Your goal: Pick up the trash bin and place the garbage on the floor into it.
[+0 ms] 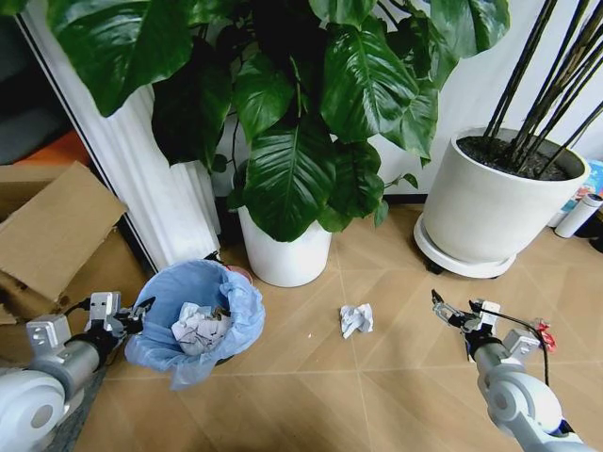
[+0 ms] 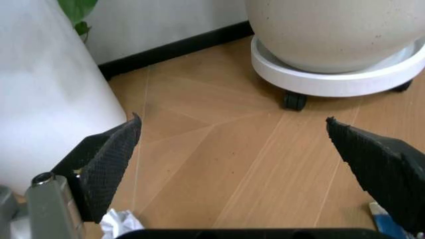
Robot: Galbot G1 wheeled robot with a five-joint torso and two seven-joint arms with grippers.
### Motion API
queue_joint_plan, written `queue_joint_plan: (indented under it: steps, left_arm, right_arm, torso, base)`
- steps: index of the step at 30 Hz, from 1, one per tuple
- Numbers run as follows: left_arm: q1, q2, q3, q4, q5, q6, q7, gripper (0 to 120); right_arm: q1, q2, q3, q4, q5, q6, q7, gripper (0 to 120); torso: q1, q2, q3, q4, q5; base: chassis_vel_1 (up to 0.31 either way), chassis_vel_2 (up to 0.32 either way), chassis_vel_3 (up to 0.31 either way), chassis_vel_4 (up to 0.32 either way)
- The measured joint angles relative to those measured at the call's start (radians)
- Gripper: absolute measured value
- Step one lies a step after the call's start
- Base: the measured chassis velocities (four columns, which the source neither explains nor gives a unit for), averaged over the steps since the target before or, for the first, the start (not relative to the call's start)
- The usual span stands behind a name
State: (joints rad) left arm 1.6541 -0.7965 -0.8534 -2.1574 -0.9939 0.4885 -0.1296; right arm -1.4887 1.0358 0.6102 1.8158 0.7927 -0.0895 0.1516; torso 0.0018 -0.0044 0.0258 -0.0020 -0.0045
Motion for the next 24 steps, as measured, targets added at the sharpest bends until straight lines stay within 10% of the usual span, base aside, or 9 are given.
queue_joint_plan:
  steps: [15, 24]
  left_arm:
    - [0.005, 0.003, -0.003, -0.006, -0.001, 0.001, 0.0, 0]
    - [0.014, 0.008, -0.004, 0.002, -0.004, 0.001, 0.001, 0]
  right_arm:
    - [-0.001, -0.017, -0.035, -0.069, -0.124, 0.043, -0.087, 100]
    - [0.138, -0.044, -0.192, -0.358, -0.372, 0.128, -0.31, 100]
  torso:
    - [0.0, 0.0, 0.0, 0.0, -0.0001]
    - [0.0, 0.0, 0.0, -0.0001, 0.0003]
  base:
    - [-0.018, 0.002, 0.02, 0.002]
    - [0.0, 0.0, 0.0, 0.0]
